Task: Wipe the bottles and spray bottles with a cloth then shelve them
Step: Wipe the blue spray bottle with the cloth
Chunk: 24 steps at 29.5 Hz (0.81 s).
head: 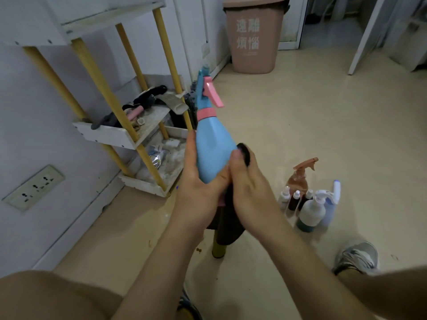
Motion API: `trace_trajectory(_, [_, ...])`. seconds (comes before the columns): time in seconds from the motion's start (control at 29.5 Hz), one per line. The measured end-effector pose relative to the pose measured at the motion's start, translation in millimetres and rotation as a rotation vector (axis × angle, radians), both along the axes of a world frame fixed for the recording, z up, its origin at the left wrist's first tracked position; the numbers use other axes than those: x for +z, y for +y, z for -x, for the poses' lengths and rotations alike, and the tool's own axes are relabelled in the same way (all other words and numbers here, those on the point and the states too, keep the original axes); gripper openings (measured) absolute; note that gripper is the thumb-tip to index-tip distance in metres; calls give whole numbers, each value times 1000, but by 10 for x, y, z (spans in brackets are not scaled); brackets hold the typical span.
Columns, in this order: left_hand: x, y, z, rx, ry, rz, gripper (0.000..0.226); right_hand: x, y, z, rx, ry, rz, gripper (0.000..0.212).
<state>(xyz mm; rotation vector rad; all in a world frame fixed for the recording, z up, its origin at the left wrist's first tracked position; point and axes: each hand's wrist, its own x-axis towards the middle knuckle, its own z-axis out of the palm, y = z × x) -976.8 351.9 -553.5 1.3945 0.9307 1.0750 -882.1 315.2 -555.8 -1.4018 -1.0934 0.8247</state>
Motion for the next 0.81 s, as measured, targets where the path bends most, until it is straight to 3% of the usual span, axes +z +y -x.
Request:
trace_trajectory(0.07, [40, 57, 51, -3, -51, 7, 68, -61, -58, 97, 59, 27, -23, 50])
trace_trajectory(0.14, [57, 107, 107, -57, -187, 60, 61, -25, -49, 60, 13, 292, -37, 30])
trace_trajectory(0.2, [52, 129, 136, -86, -269, 123, 69, 12, -39, -24, -67, 539, -12, 24])
trace_trajectory(0.3, [57, 117, 127, -126, -309, 234, 88, 51, -155, -19, 22, 430, -46, 37])
trace_trajectory(0.41, [42, 84, 73, -124, -281, 269, 60, 120, -240, 99, 30, 57, 7, 72])
trace_trajectory(0.47, [3, 24, 17, -85, -140, 161, 57, 113, -190, 140, -58, -236, 39, 87])
trace_trajectory(0.51, [-42, 0, -16, -59, -56, 74, 55, 100, -152, 146, -97, -295, 41, 92])
trace_trajectory(0.61, [-124, -63, -48, 3, 162, -102, 54, 92, -12, 135, -182, -186, 84, 91])
trace_trajectory(0.68, [-218, -105, -49, 3, 308, -169, 65, 118, 107, 48, -231, -90, 134, 70])
trace_trajectory(0.81, [-341, -237, -48, -17, 357, -148, 57, 166, 305, -135, -191, -108, 214, 61])
